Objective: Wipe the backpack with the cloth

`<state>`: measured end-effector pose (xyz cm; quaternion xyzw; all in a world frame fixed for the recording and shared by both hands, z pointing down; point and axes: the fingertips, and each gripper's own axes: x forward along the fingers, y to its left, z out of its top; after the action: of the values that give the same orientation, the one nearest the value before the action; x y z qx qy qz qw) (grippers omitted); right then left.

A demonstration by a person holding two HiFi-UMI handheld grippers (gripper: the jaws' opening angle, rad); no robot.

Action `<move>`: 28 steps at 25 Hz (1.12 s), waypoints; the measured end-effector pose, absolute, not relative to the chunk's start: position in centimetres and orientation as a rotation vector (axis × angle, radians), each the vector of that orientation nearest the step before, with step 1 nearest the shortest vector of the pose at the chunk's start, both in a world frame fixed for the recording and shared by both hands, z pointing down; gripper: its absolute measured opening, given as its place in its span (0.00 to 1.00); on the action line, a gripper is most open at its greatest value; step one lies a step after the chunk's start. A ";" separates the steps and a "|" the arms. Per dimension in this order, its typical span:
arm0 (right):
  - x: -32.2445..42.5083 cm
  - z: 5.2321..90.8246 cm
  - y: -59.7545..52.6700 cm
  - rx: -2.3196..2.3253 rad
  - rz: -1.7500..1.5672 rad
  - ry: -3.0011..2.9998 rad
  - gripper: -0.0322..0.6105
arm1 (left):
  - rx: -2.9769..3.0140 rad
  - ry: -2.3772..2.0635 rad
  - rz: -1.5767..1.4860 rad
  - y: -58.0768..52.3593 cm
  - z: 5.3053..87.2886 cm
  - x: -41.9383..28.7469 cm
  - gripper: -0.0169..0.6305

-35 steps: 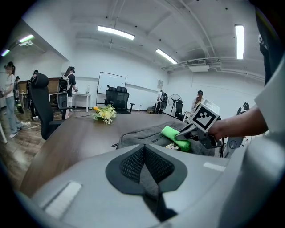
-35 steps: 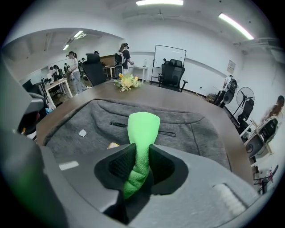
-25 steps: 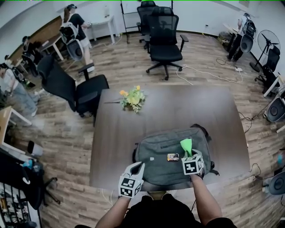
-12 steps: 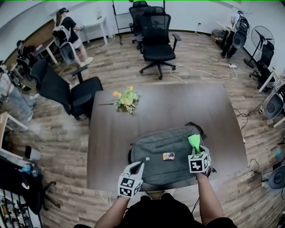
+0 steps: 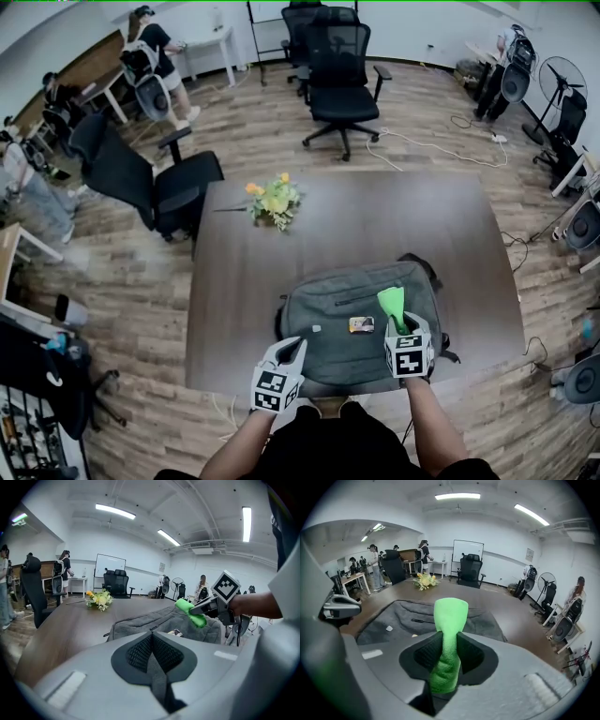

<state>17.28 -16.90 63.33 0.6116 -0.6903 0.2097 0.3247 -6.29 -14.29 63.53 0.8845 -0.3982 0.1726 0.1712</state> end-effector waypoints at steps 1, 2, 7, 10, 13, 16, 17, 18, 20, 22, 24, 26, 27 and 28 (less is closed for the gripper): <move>16.3 63.4 -16.8 1.588 0.564 -1.831 0.20 | 2.507 -1.138 0.491 -14.2 63.6 -6.6 0.05; 15.2 63.5 -16.6 1.574 0.582 -1.856 0.20 | 2.501 -1.145 0.492 -14.1 63.6 -6.9 0.05; 9.3 63.1 -16.3 1.465 0.643 -1.987 0.20 | 2.442 -1.203 0.497 -13.4 64.3 -9.0 0.05; 5.9 63.7 -16.0 1.379 0.664 -2.044 0.20 | 2.409 -1.238 0.489 -12.9 64.5 -10.3 0.05; 2.6 64.6 -15.6 1.294 0.700 -2.086 0.20 | 2.380 -1.272 0.492 -12.2 64.8 -11.8 0.05; 0.1 65.4 -14.9 1.218 0.728 -2.105 0.20 | 2.344 -1.300 0.500 -11.7 65.2 -13.4 0.05; -0.5 65.7 -14.6 1.196 0.741 -2.109 0.20 | 2.333 -1.307 0.501 -11.5 65.4 -13.8 0.05; -1.2 66.0 -14.2 1.176 0.755 -2.113 0.20 | 2.325 -1.315 0.500 -11.4 65.4 -14.2 0.05; -2.4 66.5 -13.6 1.139 0.783 -2.122 0.20 | 2.312 -1.328 0.497 -11.2 65.5 -14.8 0.05; -3.6 66.8 -13.0 1.106 0.807 -2.137 0.20 | 2.303 -1.333 0.501 -10.9 65.7 -15.2 0.05; -4.6 67.0 -12.5 1.075 0.821 -2.148 0.20 | 2.300 -1.330 0.509 -10.6 65.8 -15.4 0.05; -5.4 67.5 -12.0 1.047 0.825 -2.149 0.20 | 2.302 -1.323 0.514 -10.5 66.0 -15.4 0.05; -5.7 67.7 -11.8 1.037 0.828 -2.146 0.20 | 2.303 -1.319 0.516 -10.4 66.0 -15.4 0.05; -5.8 68.0 -11.7 1.031 0.834 -2.142 0.20 | 2.307 -1.314 0.517 -10.4 66.0 -15.3 0.05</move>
<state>-5.82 -11.68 68.02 0.3897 -0.8094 0.3151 0.3062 -15.27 -10.43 65.99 0.8326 -0.4743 0.1865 0.2168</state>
